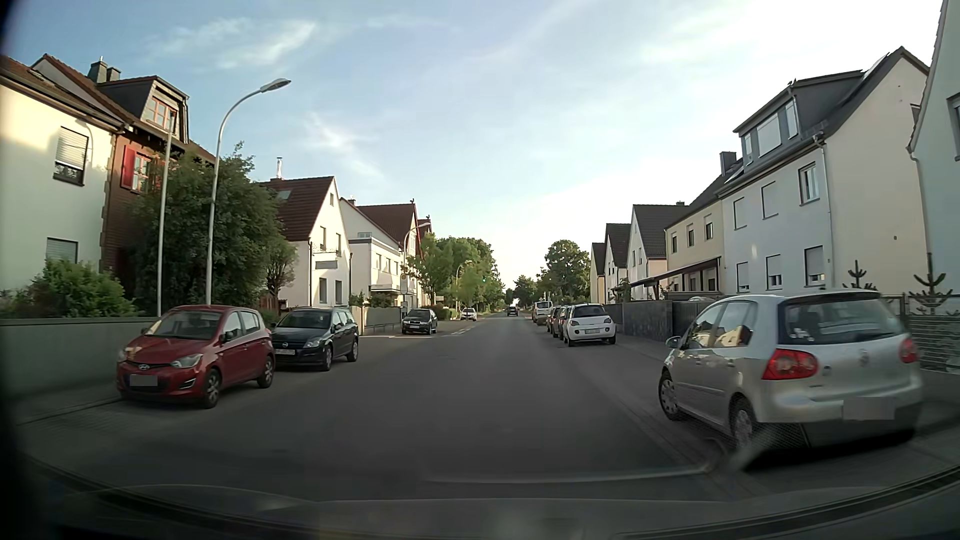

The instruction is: Follow the waypoints while adhering to traffic rules and regulations

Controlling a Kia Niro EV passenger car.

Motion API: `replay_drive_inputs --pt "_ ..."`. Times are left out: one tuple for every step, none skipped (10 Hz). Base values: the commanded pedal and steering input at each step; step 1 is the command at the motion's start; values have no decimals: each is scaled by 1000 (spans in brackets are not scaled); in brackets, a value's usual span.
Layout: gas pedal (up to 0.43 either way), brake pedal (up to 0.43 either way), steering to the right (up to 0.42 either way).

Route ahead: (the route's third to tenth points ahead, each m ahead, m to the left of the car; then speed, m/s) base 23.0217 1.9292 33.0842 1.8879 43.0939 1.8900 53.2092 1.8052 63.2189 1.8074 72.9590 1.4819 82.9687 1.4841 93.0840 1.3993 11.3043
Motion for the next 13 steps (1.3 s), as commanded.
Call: replay_drive_inputs --pt "39 30 3" --pt "39 30 3" --pt "39 30 1" --pt "39 30 1" --pt "39 30 1" --pt "39 30 1" --pt "39 30 1" --pt "39 30 1" --pt "39 30 1" --pt "39 30 1" --pt "39 30 1" --pt "39 30 1" --pt "39 30 1"
